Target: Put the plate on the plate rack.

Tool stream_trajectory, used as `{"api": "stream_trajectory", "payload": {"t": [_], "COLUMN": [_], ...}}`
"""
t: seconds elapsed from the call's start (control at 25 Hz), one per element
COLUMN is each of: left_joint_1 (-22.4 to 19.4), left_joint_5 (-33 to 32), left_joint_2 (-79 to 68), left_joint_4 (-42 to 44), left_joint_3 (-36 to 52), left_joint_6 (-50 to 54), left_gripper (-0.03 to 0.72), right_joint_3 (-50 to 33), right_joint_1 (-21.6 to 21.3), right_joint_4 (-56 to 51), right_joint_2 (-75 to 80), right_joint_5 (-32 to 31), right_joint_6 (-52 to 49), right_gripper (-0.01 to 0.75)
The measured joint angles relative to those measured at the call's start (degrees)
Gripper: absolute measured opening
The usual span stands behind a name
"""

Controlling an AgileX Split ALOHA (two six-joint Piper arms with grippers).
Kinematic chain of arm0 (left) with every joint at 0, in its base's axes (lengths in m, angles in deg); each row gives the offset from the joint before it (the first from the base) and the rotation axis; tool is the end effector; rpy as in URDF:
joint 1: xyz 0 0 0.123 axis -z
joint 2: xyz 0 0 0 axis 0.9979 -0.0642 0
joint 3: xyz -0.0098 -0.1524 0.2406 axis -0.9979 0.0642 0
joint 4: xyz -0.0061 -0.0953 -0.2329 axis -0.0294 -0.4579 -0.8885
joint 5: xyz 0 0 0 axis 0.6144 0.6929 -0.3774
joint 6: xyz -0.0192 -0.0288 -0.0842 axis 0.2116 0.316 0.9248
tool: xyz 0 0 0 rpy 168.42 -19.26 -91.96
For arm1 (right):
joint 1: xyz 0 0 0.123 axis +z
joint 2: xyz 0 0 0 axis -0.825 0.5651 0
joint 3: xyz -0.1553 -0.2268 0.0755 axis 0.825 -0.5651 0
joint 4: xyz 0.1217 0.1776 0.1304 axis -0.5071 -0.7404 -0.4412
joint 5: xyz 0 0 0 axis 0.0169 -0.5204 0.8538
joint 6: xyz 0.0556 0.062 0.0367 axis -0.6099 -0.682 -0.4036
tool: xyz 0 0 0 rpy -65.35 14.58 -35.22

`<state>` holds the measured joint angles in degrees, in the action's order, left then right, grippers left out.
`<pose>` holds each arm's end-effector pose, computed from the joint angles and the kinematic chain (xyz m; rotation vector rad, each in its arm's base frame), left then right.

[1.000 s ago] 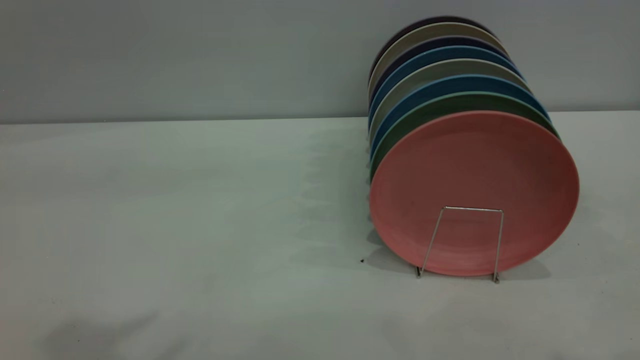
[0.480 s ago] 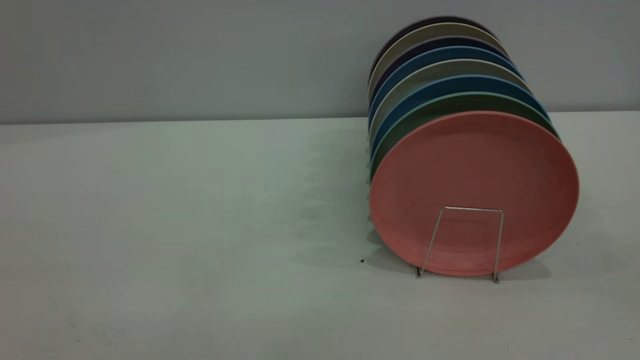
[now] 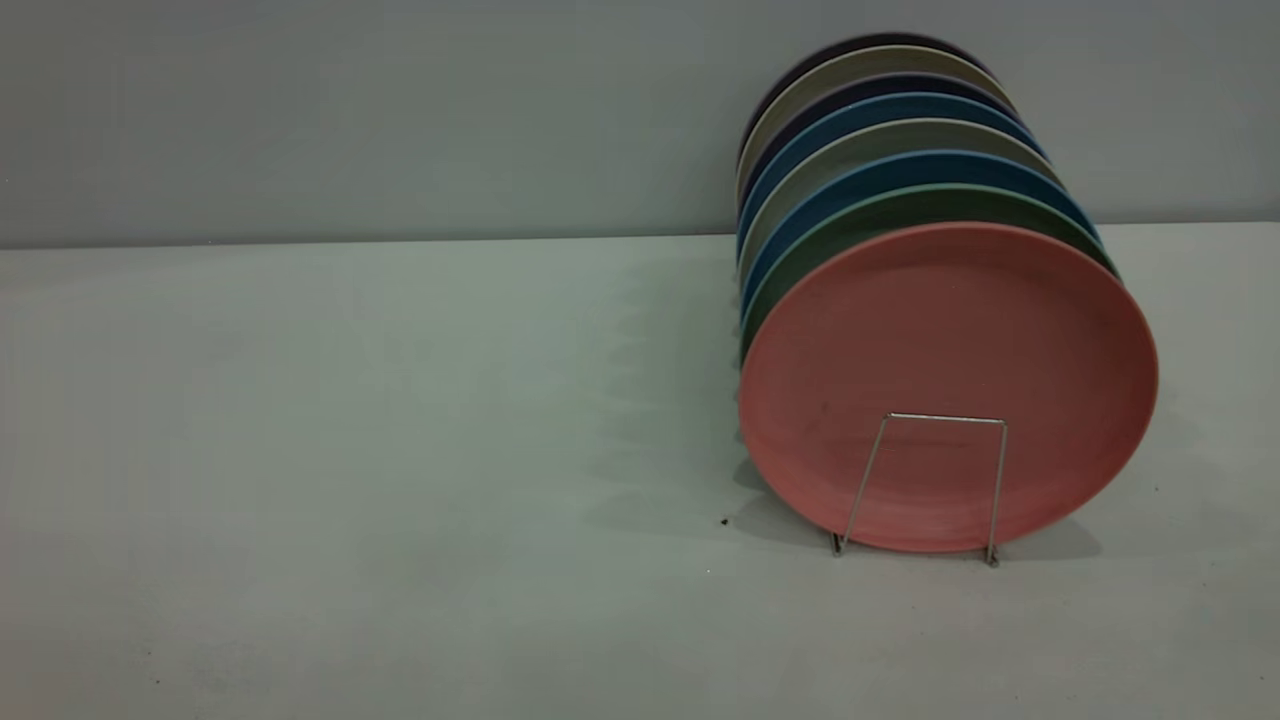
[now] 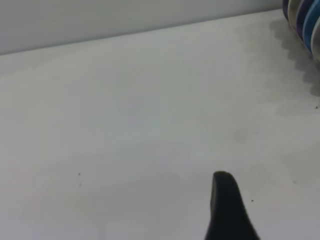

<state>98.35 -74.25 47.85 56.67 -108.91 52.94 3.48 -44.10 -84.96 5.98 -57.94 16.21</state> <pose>-0.0157 0.0052 0.3143 0.2016 1.9350 -0.1121 0.0185 0.0225 0.2893 -0.6386 2.1811 0.1929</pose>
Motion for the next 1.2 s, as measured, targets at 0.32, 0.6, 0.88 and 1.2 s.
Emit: {"api": "stream_trajectory", "payload": {"t": [0.32, 0.6, 0.88, 1.2], "left_joint_1": [0.00, 0.00, 0.00, 0.00], "left_joint_5": [-5.68, -5.68, -5.68, -4.38], "left_joint_2": [3.27, 3.27, 3.27, 3.27], "left_joint_4": [0.00, 0.05, 1.17, 1.42], "left_joint_3": [0.52, 3.38, 7.05, 8.49], "left_joint_6": [0.00, 0.00, 0.97, 1.23], "left_gripper": [0.484, 0.484, 0.484, 0.484], "right_joint_3": [-4.07, -4.58, -4.59, -4.59], "right_joint_1": [0.00, 0.00, 0.00, 0.00], "right_joint_4": [1.60, 1.60, 1.66, 1.66], "right_joint_2": [-5.49, -5.97, -8.89, -10.22], "right_joint_5": [-1.15, -1.10, -1.15, -1.20], "right_joint_6": [-0.19, -0.20, -0.25, -0.25], "right_gripper": [0.312, 0.311, 0.311, 0.311]}}
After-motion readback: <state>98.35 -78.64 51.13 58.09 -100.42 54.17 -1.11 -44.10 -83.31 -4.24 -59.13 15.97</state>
